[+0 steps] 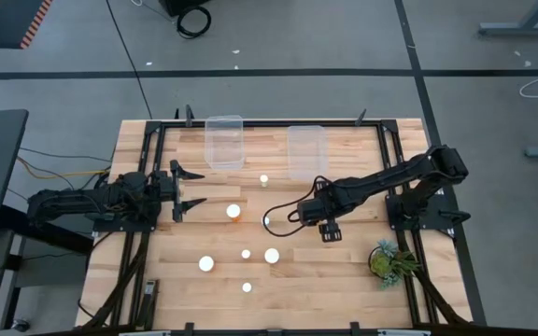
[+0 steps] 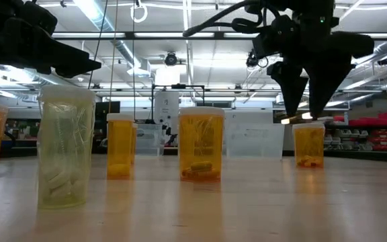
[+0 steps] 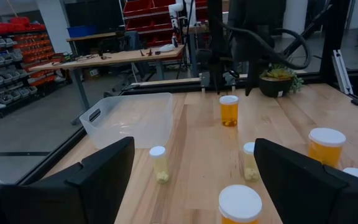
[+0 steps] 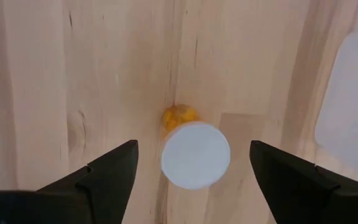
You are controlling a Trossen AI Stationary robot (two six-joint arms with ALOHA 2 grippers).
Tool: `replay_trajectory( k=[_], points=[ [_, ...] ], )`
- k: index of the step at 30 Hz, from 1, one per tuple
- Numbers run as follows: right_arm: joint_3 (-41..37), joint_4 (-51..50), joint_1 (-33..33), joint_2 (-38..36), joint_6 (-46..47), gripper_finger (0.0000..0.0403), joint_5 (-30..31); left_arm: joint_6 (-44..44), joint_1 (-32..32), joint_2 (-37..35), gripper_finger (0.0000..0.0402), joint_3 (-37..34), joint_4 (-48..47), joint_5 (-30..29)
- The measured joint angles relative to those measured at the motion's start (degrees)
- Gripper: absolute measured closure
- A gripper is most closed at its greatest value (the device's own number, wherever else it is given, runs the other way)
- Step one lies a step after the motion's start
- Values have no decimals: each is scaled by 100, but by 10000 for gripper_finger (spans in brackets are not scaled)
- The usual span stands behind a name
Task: Pick and place medicine bottles into bin by pill shape (circle, oval)
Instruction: Put the large orange pill bottle into the right transparent bin
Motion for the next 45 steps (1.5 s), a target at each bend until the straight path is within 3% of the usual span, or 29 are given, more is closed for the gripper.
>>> replay_trajectory(
  k=[8, 22, 45],
  points=[
    [-331, 246, 0, -1, 59, 61, 2, -2, 0, -1, 60, 1, 0, 0],
    [-983, 1038, -225, -1, 160, 64, -70, 0, 1, -1, 60, 1, 0, 1],
    [-983, 1049, -260, -1, 310, 179, -452, -2, 1, -1, 60, 0, 1, 2]
  ],
)
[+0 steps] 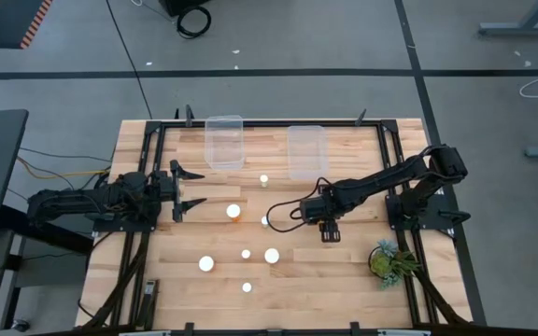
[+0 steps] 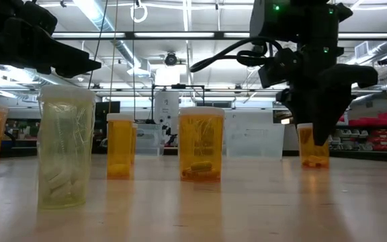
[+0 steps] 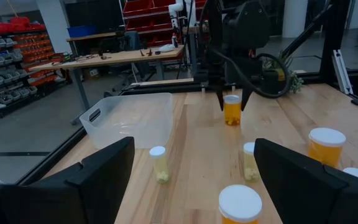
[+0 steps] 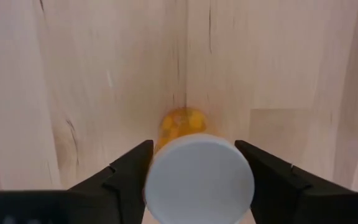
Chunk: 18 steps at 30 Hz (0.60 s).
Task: Pick and place medicine bottles into bin by pill shape (circle, oval)
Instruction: Put the large orange pill bottle into the right transparent bin
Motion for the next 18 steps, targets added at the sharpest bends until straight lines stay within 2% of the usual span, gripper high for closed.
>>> replay_trajectory(
  k=[8, 18],
  points=[
    [97, -243, 2, -2, 1, 184, -55, 0, -1, 0, 60, 0, -2, -2],
    [914, -740, 0, -2, -42, 184, -52, 2, 0, 0, 60, 1, -2, -2]
  ],
)
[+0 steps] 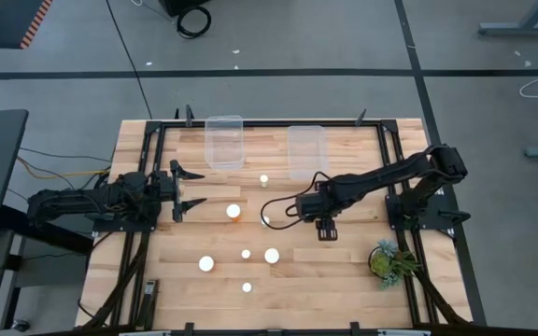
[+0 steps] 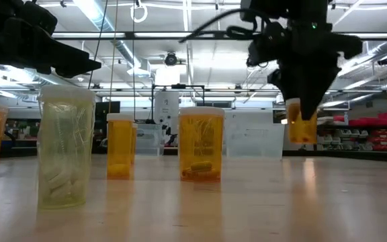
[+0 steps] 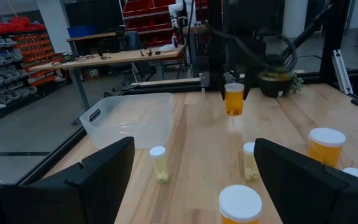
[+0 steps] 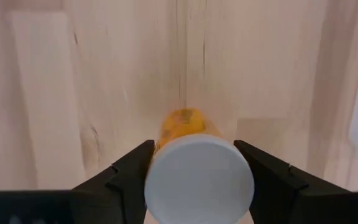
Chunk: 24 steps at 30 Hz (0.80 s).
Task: Pick and place medicine bottles into bin by pill shape (circle, oval)
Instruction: Put the large orange pill bottle into the right transparent bin
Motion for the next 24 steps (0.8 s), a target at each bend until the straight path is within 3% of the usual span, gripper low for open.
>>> replay_trajectory(
  k=[11, 24],
  points=[
    [751, -433, -203, 0, -239, 184, 7, 0, 1, 1, 60, 0, 1, 0],
    [1457, -666, -936, 0, -637, 184, -125, -2, 1, -1, 60, -1, 0, 1]
  ],
)
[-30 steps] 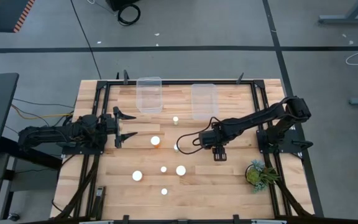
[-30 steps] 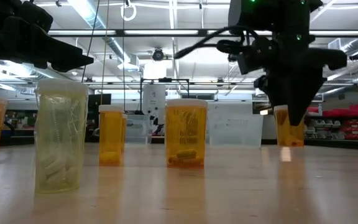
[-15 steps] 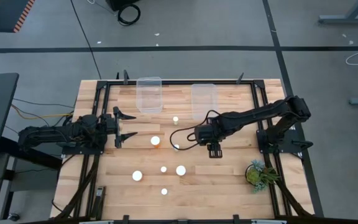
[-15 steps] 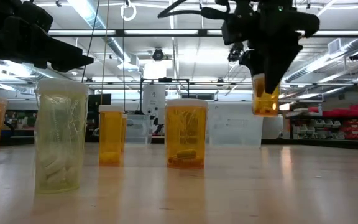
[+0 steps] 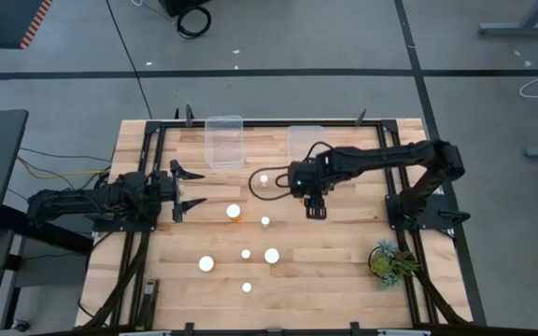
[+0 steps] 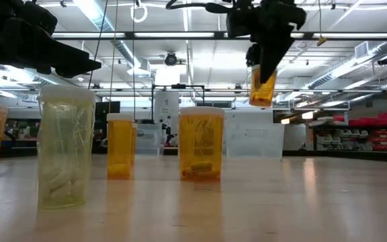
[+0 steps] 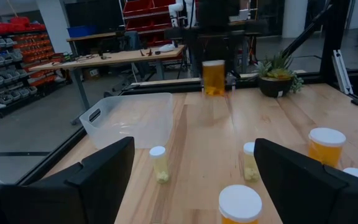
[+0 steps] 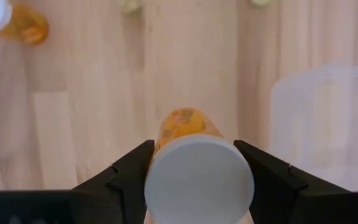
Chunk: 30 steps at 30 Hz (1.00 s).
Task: Pick and place medicine bottles into bin by pill shape (circle, oval)
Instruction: Put the large orange pill bottle into the right transparent bin
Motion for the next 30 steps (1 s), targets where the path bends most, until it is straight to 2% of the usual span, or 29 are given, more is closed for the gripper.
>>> replay_trajectory(
  k=[14, 30],
  points=[
    [189, -43, -1233, 0, -441, 185, 33, 2, 0, 0, 60, 0, 0, -1],
    [189, 47, -2448, 0, -409, 185, 183, 1, -1, 1, 60, 1, 1, 1]
  ],
)
